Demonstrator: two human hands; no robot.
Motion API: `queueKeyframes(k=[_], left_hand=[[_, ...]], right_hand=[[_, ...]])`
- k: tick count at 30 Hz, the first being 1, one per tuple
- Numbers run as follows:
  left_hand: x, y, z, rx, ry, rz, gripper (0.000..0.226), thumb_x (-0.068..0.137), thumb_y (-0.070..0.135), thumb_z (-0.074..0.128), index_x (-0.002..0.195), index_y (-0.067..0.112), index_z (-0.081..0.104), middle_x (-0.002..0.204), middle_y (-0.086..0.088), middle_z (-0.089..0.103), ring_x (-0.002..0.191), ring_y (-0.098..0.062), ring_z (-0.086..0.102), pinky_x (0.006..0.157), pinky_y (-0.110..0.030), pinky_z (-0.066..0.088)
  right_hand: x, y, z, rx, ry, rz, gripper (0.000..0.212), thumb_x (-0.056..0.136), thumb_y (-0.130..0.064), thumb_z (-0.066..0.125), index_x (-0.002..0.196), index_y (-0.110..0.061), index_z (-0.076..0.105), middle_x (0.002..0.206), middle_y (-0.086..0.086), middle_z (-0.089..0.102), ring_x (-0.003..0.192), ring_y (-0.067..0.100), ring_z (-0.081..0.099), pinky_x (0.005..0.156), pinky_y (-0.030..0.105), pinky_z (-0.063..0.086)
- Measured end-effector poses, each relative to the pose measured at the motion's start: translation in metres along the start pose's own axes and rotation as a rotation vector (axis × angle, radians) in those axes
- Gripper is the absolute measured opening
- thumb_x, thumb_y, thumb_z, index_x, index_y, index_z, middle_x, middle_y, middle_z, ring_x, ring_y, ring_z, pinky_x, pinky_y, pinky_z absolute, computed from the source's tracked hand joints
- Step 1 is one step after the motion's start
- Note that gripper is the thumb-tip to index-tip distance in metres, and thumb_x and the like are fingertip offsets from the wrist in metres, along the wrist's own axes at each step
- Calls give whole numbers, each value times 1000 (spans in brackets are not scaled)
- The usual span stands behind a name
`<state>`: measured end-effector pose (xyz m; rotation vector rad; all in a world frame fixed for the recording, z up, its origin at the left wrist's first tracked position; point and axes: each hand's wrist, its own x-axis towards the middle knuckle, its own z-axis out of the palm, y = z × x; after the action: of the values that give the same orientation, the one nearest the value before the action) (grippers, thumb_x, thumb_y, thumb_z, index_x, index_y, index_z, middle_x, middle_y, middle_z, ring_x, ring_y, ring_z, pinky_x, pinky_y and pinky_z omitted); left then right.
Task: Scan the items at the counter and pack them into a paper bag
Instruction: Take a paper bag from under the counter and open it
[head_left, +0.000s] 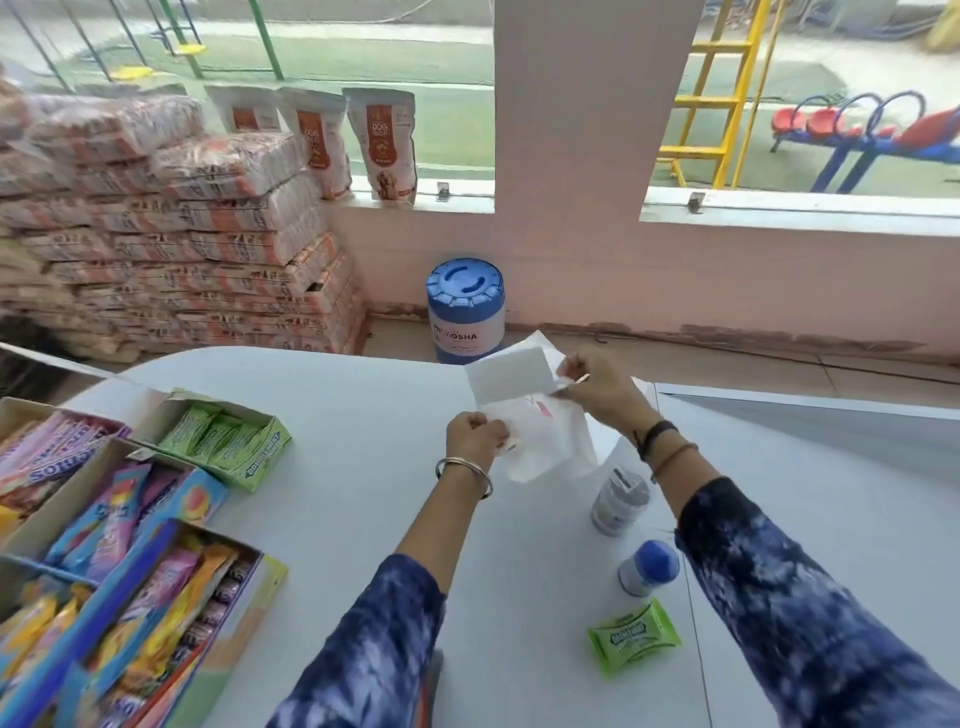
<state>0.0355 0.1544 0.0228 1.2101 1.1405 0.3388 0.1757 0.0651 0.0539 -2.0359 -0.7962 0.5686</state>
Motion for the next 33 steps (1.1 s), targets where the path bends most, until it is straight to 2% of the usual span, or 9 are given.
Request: queueKeyframes(k=[4, 11, 14, 17, 20, 25, 29, 31, 33], left_hand=[[-5, 19, 12, 246, 7, -26, 47, 87, 14, 59, 129, 0, 45, 131, -17, 53, 118, -32, 54, 94, -34, 47], [3, 32, -24, 248, 170, 44, 32, 80, -3, 49, 108, -17, 52, 85, -29, 64, 46, -28, 56, 41, -34, 54], [-6, 31, -22, 460, 211, 100, 47, 77, 6, 55, 120, -6, 39, 112, -28, 58, 73, -38, 64, 69, -45, 58], [-18, 28, -2, 903, 333, 560, 69, 70, 8, 66, 129, 7, 31, 131, -19, 41, 114, -37, 48, 89, -46, 46], [-23, 34, 23, 1058, 265, 944, 60, 54, 5, 77, 110, 3, 54, 111, -21, 60, 99, -40, 59, 78, -42, 52], [-39, 52, 46, 743, 8, 769, 49, 72, 30, 76, 106, -3, 65, 106, -19, 69, 98, -32, 61, 86, -33, 48], [-33, 58, 42, 154, -162, 444, 25, 75, 8, 73, 97, 0, 65, 78, -9, 75, 69, -23, 68, 70, -32, 56], [-26, 59, 36, -40, -266, 369, 8, 76, 2, 70, 74, 8, 65, 51, 1, 70, 43, -12, 60, 51, -24, 53], [-20, 62, 27, 26, -244, 356, 31, 73, 12, 75, 50, 15, 56, 33, 3, 55, 29, -10, 46, 46, -23, 45]], right_hand=[[-7, -7, 15, -328, -153, -34, 15, 75, -13, 71, 71, -2, 62, 74, 8, 55, 73, 25, 49, 54, 27, 32], [8, -24, -80, -390, 567, -18, 29, 80, 4, 52, 95, -10, 72, 110, 15, 68, 98, 36, 62, 77, 35, 48], [15, -31, -106, -466, 644, -66, 30, 81, 2, 50, 94, -14, 72, 105, 13, 66, 93, 38, 61, 72, 35, 45], [17, -36, -96, -515, 554, -153, 32, 82, 5, 50, 94, -16, 72, 101, 9, 66, 89, 35, 61, 66, 30, 37], [16, -36, -83, -541, 504, -192, 32, 82, 5, 51, 93, -16, 72, 101, 7, 66, 87, 34, 62, 64, 30, 35], [16, -27, -76, -527, 514, -155, 29, 82, 3, 52, 97, -14, 69, 103, 10, 63, 89, 36, 61, 65, 31, 36], [-10, -15, -62, -574, 588, -453, 29, 75, -7, 60, 103, -5, 55, 104, 16, 55, 93, 27, 51, 75, 25, 30], [-25, -1, -48, -625, 343, -607, 23, 80, -17, 61, 100, -8, 56, 99, 10, 62, 93, 26, 56, 77, 25, 31], [-27, 22, -48, -773, 38, -410, 44, 81, -42, 63, 112, -13, 57, 113, 7, 65, 104, 28, 60, 94, 37, 34]])
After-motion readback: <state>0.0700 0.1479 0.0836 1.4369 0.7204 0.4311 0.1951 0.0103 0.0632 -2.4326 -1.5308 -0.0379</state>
